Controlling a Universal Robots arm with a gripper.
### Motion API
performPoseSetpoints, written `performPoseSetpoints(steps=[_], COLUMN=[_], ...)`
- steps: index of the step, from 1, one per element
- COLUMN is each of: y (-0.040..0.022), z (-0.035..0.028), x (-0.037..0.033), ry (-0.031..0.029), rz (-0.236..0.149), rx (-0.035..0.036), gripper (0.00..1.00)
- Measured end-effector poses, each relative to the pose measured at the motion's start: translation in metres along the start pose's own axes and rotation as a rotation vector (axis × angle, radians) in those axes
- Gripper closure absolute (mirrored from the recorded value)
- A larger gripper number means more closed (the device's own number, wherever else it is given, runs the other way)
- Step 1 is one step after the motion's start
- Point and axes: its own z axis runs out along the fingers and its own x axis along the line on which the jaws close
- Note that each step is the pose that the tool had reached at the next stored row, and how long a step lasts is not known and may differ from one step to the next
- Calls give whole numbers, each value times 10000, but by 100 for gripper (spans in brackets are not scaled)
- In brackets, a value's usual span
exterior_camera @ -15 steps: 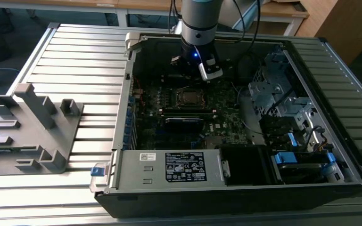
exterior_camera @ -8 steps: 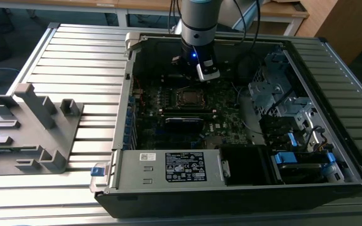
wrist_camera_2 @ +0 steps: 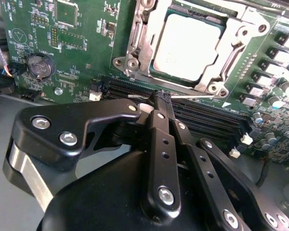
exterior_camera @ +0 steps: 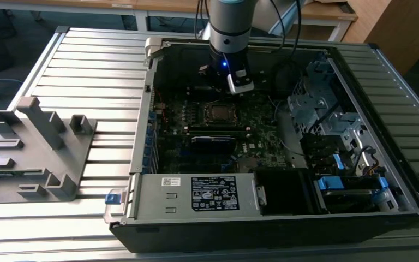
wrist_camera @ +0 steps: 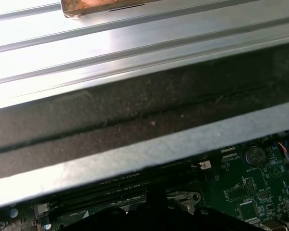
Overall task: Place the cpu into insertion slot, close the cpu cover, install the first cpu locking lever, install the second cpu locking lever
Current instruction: 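Install the first cpu locking lever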
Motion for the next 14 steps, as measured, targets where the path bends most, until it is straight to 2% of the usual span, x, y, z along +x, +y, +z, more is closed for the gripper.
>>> performPoseSetpoints(steps=[14], y=[9], z=[3], x=[5], ry=[-61], rz=[370], rx=[10], gripper=[90])
